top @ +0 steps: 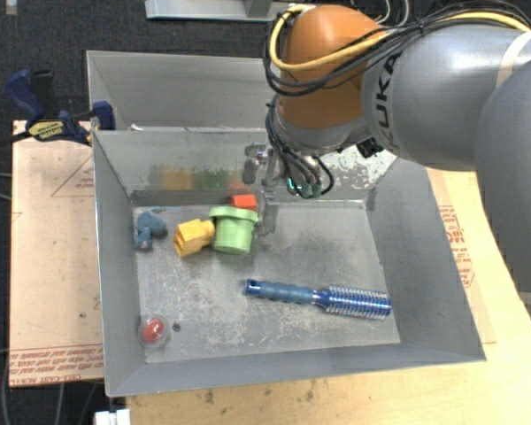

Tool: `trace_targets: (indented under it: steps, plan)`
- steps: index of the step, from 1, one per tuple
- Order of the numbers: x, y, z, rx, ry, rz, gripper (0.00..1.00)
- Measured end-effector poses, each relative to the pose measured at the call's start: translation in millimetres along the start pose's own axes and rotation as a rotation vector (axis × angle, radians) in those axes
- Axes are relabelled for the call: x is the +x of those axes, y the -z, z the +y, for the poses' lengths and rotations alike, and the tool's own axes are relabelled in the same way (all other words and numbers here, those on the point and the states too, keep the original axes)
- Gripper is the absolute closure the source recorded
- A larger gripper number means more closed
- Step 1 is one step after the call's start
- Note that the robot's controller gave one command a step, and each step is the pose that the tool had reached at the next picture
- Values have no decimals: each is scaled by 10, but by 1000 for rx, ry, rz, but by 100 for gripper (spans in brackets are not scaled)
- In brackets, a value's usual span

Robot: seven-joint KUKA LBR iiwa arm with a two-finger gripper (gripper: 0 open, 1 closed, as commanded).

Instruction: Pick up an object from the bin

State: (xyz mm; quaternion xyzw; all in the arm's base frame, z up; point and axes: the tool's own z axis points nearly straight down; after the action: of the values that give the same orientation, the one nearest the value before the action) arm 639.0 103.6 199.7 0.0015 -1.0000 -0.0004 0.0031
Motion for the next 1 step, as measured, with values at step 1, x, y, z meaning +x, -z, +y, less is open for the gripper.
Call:
trace_targets:
  steps: [1]
  plan:
    - [-54, -1337, 259, 0, 95, -5, 0]
